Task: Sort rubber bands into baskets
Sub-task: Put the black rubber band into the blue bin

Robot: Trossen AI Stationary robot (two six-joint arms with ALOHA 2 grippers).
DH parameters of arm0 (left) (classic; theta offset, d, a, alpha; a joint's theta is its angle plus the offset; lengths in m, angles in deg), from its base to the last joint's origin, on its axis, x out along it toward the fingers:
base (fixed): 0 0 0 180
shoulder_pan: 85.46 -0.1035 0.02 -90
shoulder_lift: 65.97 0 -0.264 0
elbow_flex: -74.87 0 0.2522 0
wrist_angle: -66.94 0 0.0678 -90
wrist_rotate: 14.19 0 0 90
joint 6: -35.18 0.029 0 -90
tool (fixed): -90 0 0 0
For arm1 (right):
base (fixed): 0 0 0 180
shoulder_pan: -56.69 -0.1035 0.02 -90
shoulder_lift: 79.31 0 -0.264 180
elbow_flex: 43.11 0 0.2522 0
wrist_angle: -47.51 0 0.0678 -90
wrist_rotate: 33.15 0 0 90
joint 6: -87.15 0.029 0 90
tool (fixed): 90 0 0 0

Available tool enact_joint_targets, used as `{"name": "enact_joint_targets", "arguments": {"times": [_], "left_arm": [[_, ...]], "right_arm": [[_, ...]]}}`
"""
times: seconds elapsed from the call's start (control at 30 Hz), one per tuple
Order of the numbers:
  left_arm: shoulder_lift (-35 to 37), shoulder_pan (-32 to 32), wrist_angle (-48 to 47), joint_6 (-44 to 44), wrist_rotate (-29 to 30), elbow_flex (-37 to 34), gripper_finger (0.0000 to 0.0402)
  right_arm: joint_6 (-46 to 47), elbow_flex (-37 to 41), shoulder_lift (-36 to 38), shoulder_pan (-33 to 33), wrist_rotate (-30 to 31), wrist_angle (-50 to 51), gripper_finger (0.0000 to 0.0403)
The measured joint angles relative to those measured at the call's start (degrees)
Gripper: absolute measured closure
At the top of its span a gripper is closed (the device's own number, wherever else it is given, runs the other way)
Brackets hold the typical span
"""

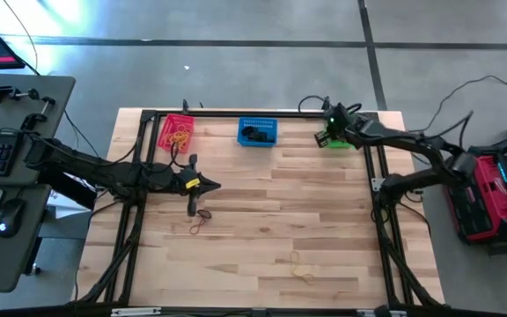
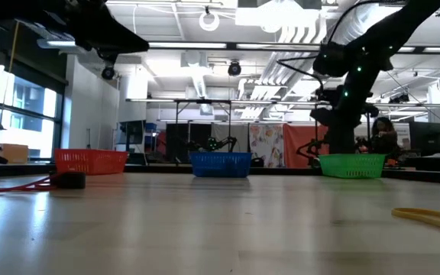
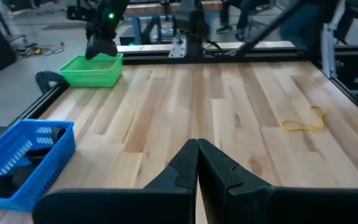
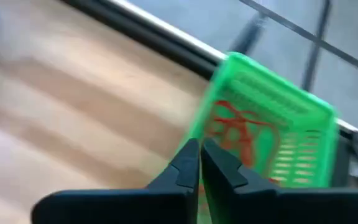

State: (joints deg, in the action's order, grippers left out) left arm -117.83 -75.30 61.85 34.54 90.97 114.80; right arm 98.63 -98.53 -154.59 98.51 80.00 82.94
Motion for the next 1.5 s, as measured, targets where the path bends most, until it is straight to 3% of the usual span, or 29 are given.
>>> {"name": "enact_joint_targets", "arguments": {"times": [0.23,0.4,0.67,0.83,1.23,1.5], "left_arm": [[0.02,0.1,-5.4,0.31,-6.92,2.3,0.0401],[0.0,1.53,-11.87,-1.05,-9.56,3.1,0.0401],[-1.14,8.25,-21.56,-6.52,-9.6,3.1,0.04],[-4.6,12.32,-23.36,-9.39,-7.34,3.08,0.0393],[-13.71,15.9,-28.12,-27.35,-6.5,3.08,0.0291],[-18.37,16.98,-28.12,-38.73,-5.98,3.08,0.0277]], "right_arm": [[1.67,5.29,6.16,-10.34,-1.72,-7.79,0.0402],[4.2,8.04,9.61,-22.2,-1.93,-13.1,0.0402],[12.51,8.52,8.78,-41.2,9.94,-13.44,0.0403],[17.41,8.52,8.49,-49.58,17.16,-13.43,0.0403],[21.11,8.52,8.49,-56.38,21.87,-13.34,0.0403],[21.11,8.53,8.49,-56.49,22.22,-13.33,0.0403]]}}
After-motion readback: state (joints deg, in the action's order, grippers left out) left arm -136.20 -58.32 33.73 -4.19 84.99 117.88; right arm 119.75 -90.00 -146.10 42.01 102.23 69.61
